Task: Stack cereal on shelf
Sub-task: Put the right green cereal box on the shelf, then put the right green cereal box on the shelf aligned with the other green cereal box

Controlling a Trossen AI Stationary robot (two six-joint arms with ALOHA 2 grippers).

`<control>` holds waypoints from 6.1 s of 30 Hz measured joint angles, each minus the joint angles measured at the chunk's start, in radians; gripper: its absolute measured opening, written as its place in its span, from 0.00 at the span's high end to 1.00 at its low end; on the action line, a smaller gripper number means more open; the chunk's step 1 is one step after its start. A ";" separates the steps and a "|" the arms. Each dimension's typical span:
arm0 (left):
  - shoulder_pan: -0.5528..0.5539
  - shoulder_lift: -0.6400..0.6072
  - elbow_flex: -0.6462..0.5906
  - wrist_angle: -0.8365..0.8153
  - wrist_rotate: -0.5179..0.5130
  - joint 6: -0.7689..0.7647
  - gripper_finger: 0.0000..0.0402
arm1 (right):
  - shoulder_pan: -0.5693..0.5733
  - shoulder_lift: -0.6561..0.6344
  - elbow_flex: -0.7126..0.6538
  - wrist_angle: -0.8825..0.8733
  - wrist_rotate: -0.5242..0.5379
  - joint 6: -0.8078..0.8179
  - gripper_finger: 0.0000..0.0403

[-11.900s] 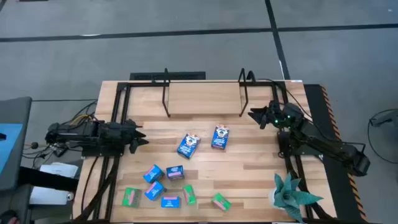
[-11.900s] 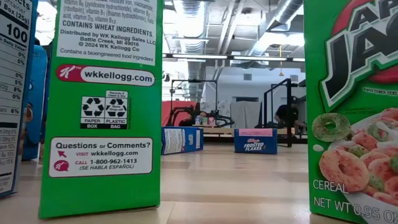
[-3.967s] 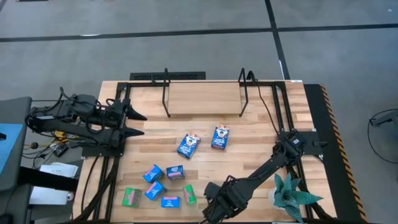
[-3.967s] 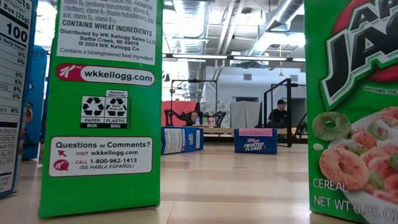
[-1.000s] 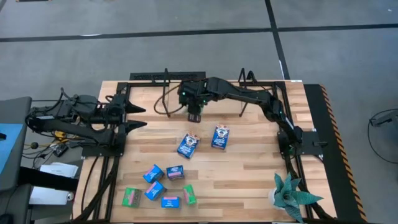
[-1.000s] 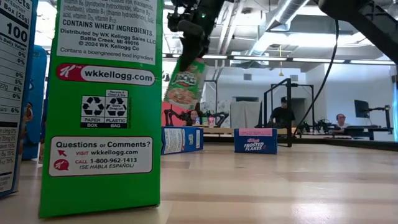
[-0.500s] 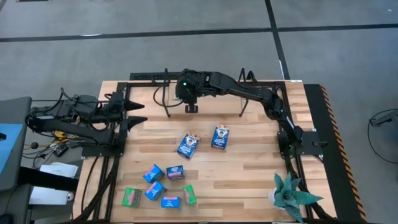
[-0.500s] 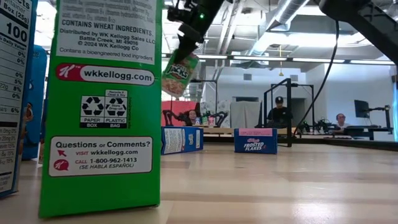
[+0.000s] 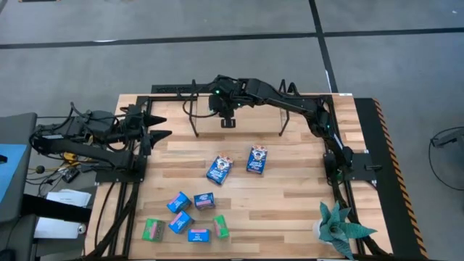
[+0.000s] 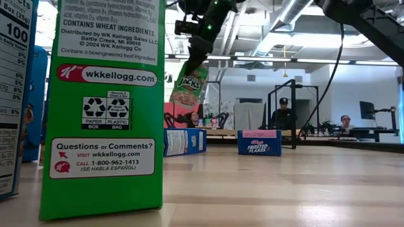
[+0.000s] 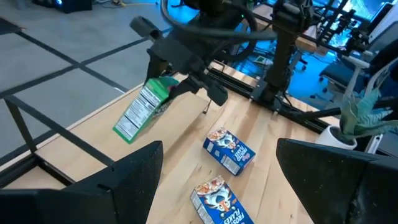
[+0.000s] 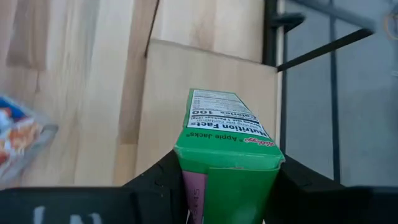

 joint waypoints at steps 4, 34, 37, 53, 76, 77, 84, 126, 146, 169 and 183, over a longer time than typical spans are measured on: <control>0.000 0.000 0.000 0.000 -0.013 -0.013 0.24 | 0.000 -0.002 0.001 -0.022 -0.003 -0.024 0.59; 0.000 0.000 0.000 -0.002 -0.078 -0.035 0.24 | 0.008 0.082 0.000 -0.096 -0.030 -0.004 0.59; 0.000 0.000 0.000 -0.002 -0.078 -0.031 0.24 | 0.001 0.082 0.000 -0.103 -0.030 -0.005 0.57; 0.000 0.000 0.000 -0.002 -0.078 -0.015 0.24 | -0.002 0.082 0.001 -0.085 -0.055 -0.010 0.45; 0.000 0.000 0.000 -0.009 -0.078 -0.015 0.24 | -0.014 0.082 0.001 -0.038 -0.047 0.003 0.37; 0.000 0.000 0.000 -0.012 -0.078 -0.015 0.24 | -0.014 0.082 0.001 -0.038 -0.047 0.003 0.37; 0.000 0.000 0.000 -0.032 -0.078 -0.015 0.24 | -0.014 0.081 0.001 -0.040 -0.046 0.002 0.32; 0.000 -0.001 0.000 -0.053 0.120 0.042 0.24 | 0.560 -0.158 0.025 -0.304 -0.087 0.944 0.19; 0.000 -0.001 0.000 -0.168 0.168 0.089 0.24 | 0.694 0.039 0.025 -0.157 -0.109 1.579 0.19; 0.000 0.000 0.000 -0.176 0.162 0.089 0.24 | 0.768 0.131 0.024 -0.062 -0.062 1.749 0.19; 0.000 0.000 0.000 -0.190 0.161 0.100 0.24 | 0.767 0.162 0.025 -0.014 -0.079 1.739 0.19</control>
